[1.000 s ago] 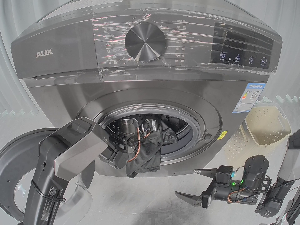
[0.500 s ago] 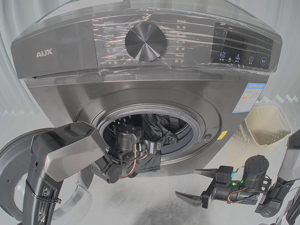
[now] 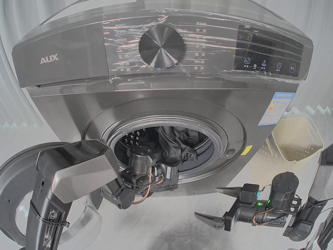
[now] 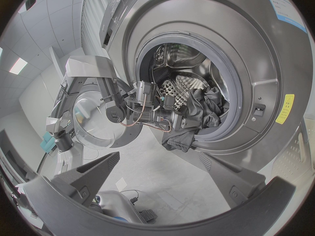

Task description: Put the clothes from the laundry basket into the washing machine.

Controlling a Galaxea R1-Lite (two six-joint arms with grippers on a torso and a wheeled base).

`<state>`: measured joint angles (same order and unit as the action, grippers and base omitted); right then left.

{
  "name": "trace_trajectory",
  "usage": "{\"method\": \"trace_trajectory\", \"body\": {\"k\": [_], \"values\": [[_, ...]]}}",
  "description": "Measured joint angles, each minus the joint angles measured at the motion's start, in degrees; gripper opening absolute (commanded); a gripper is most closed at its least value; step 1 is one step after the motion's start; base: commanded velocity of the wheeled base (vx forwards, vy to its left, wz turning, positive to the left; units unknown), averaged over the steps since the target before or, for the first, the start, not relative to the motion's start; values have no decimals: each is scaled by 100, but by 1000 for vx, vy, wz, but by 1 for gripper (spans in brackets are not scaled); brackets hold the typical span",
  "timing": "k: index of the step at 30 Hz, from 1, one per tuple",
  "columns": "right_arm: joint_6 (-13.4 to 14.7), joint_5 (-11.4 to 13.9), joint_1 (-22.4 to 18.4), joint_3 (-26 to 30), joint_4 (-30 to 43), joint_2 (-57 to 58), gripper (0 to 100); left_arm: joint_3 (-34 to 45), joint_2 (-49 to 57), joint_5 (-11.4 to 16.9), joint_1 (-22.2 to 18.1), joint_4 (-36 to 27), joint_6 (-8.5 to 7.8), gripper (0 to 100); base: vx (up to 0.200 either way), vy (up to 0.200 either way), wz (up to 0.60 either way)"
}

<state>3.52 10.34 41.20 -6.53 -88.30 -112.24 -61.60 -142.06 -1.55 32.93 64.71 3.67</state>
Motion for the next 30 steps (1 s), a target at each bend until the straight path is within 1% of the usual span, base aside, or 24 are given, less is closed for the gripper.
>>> {"method": "trace_trajectory", "body": {"k": [8, 11, 17, 20, 21, 26, 30], "values": [[0, 4, -11, 4, 0, -5, 100, -384, -65, -88, -32, 29, 57, 0, 0, 0, 0], [0, 6, -28, 4, 0, -16, 100, -681, -87, -219, -46, 90, 104, 0, 0, 0, 0], [0, 4, -26, 9, 0, -24, 100, -1582, -196, -525, -95, 205, 232, 0, 0, 0, 0], [0, 6, -17, 15, 0, -24, 100, -1860, -262, -606, -116, 235, 268, 0, 0, 0, 0], [0, 6, -17, 20, 0, -27, 100, -1893, -284, -619, -118, 249, 276, 100, 0, 0, 0], [4, 6, -24, 26, 0, -28, 100, -1798, -356, -624, -127, 301, 297, 100, 0, 0, 0], [4, 9, -28, 30, 0, -38, 100, -1495, -329, -556, -104, 268, 293, 100, 0, 0, 0]]}}
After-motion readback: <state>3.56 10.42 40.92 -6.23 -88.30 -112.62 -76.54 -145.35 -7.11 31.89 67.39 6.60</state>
